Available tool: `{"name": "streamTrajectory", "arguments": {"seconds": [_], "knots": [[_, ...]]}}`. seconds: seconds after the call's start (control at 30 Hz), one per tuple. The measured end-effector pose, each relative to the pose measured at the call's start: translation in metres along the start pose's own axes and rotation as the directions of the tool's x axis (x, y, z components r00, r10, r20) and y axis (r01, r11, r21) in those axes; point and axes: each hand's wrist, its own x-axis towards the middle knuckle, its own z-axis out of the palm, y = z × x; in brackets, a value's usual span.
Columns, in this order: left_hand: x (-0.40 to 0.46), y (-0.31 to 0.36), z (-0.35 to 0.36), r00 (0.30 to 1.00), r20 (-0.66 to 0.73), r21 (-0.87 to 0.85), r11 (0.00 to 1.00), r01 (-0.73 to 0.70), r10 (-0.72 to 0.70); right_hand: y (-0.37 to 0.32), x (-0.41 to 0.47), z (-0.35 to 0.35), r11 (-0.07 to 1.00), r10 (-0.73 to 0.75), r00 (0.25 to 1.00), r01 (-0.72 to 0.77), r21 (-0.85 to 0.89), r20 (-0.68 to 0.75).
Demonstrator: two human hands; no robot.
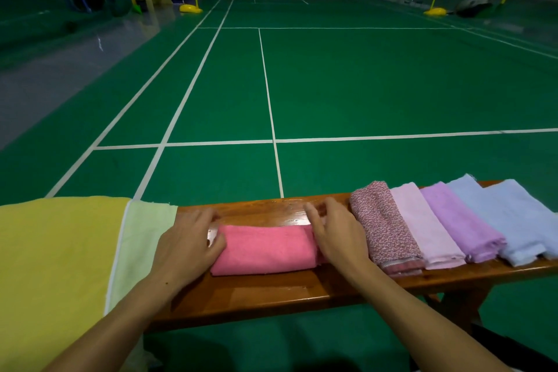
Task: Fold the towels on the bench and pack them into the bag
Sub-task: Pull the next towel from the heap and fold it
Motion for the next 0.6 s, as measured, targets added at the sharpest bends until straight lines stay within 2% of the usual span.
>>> {"name": "streamTrajectory", "arguments": {"seconds": [0.07, 0.1, 0.17, 0.2, 0.23, 0.3, 0.4, 0.5, 0.6], "knots": [[-0.005, 0.012, -0.001, 0.993, -0.022, -0.021, 0.993, -0.115, 0.115, -0.011, -0.005, 0.000, 0.975, -0.222, 0.975, 0.221, -0.039, -0.020], [-0.008, 0.019, 0.000, 0.985, 0.028, -0.046, 0.985, -0.168, 0.170, -0.017, -0.011, 0.002, 0.938, -0.345, 0.938, 0.346, -0.010, 0.042], [-0.013, 0.031, 0.007, 0.956, 0.192, -0.105, 0.973, -0.206, 0.223, -0.026, -0.026, 0.009, 0.852, -0.514, 0.815, 0.522, 0.047, 0.266], [-0.014, 0.034, 0.009, 0.936, 0.280, -0.105, 0.976, -0.190, 0.212, -0.027, -0.031, 0.013, 0.824, -0.534, 0.754, 0.566, 0.034, 0.382], [-0.014, 0.034, 0.010, 0.918, 0.354, -0.074, 0.983, -0.166, 0.181, -0.025, -0.035, 0.015, 0.811, -0.522, 0.716, 0.585, 0.010, 0.464], [-0.012, 0.027, 0.009, 0.905, 0.411, -0.004, 0.993, -0.116, 0.107, -0.018, -0.031, 0.012, 0.833, -0.464, 0.711, 0.553, -0.011, 0.529], [-0.011, 0.015, 0.005, 0.943, 0.331, 0.013, 1.000, -0.016, 0.011, -0.015, -0.018, -0.001, 0.886, -0.383, 0.755, 0.462, -0.019, 0.532], [-0.009, 0.012, 0.004, 0.983, 0.165, -0.066, 0.994, 0.087, -0.075, -0.022, -0.025, -0.006, 0.885, -0.363, 0.798, 0.457, -0.092, 0.481], [0.000, 0.009, 0.006, 0.942, 0.286, -0.196, 0.952, 0.236, -0.174, -0.031, -0.033, -0.007, 0.929, -0.322, 0.809, 0.370, 0.000, 0.492]]}}
